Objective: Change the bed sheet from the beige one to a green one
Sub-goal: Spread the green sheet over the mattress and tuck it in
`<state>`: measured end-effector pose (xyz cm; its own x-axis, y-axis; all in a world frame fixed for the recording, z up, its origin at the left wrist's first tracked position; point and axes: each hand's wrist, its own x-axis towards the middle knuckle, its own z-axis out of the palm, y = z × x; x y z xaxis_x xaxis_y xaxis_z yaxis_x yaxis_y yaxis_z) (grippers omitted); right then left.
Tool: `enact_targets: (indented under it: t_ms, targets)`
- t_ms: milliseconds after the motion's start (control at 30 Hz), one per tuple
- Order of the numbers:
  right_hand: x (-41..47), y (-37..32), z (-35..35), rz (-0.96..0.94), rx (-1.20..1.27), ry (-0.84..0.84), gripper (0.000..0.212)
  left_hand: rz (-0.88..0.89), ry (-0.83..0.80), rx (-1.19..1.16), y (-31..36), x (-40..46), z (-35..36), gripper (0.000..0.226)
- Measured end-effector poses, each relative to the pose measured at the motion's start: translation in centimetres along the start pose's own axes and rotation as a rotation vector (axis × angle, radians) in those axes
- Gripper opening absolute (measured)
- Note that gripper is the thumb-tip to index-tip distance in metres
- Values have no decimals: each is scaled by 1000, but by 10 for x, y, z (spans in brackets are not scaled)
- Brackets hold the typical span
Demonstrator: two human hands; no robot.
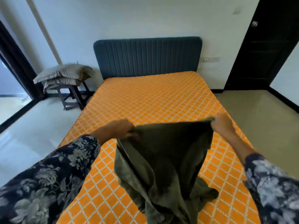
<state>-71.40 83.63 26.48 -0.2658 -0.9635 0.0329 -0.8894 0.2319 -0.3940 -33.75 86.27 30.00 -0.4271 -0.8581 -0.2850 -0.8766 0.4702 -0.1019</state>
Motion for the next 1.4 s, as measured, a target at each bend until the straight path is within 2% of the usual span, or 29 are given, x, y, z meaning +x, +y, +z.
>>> enact_targets:
  t_ms: [100, 167, 267, 400, 500, 567, 667, 800, 833, 933, 967, 1100, 1133, 1200, 1300, 1333, 1400]
  targets:
    - [27, -66, -98, -112, 132, 298, 41, -33, 238, -13, -46, 17, -72, 27]
    - [32, -102, -164, -155, 198, 445, 36, -72, 393, 29, -71, 18, -133, 29]
    - [21, -136, -252, -149, 384, 553, 31, -55, 618, 48, -80, 5, -220, 52]
    - [3, -156, -332, -166, 662, 595, 39, -16, 808, 67, -78, -19, -314, 49]
    - [6, -150, -355, -171, 831, 641, 35, -46, 913, 57, -73, -25, -339, 48]
    - [9, -139, -350, -149, 898, 591, 22, -104, 904, 84, -68, -28, -344, 50]
    - [4, -126, -332, -151, 813, 521, 23, -157, 873, 144, -62, -41, -361, 40]
    - [6, -124, -330, -195, 863, 548, 24, -190, 1002, 44, -66, -44, -368, 24]
    - [13, -121, -330, -194, 837, 565, 21, -181, 985, 36, -66, -41, -359, 27]
    - [24, -110, -320, -206, 632, 546, 21, -137, 729, 69, -71, -37, -331, 41]
    - [24, -108, -318, -213, 540, 557, 21, -143, 704, 67, -73, -39, -327, 43]
    - [14, -120, -340, -322, 407, 685, 25, -116, 783, -28, -73, -49, -329, 46]
    - [7, -127, -345, -364, 427, 614, 33, -105, 749, -43, -65, -52, -326, 45]
    - [-14, -146, -338, -436, 491, 318, 57, -62, 640, -30, -44, -52, -313, 45]
    - [-58, -191, -271, -691, 297, 1, 75, 68, 581, -5, -2, -45, -285, 42]
    - [-64, -204, -242, -777, 219, -67, 77, 112, 587, -25, 12, -43, -279, 39]
    - [-64, -217, -191, -825, 162, -149, 60, 154, 601, -72, 35, -37, -268, 40]
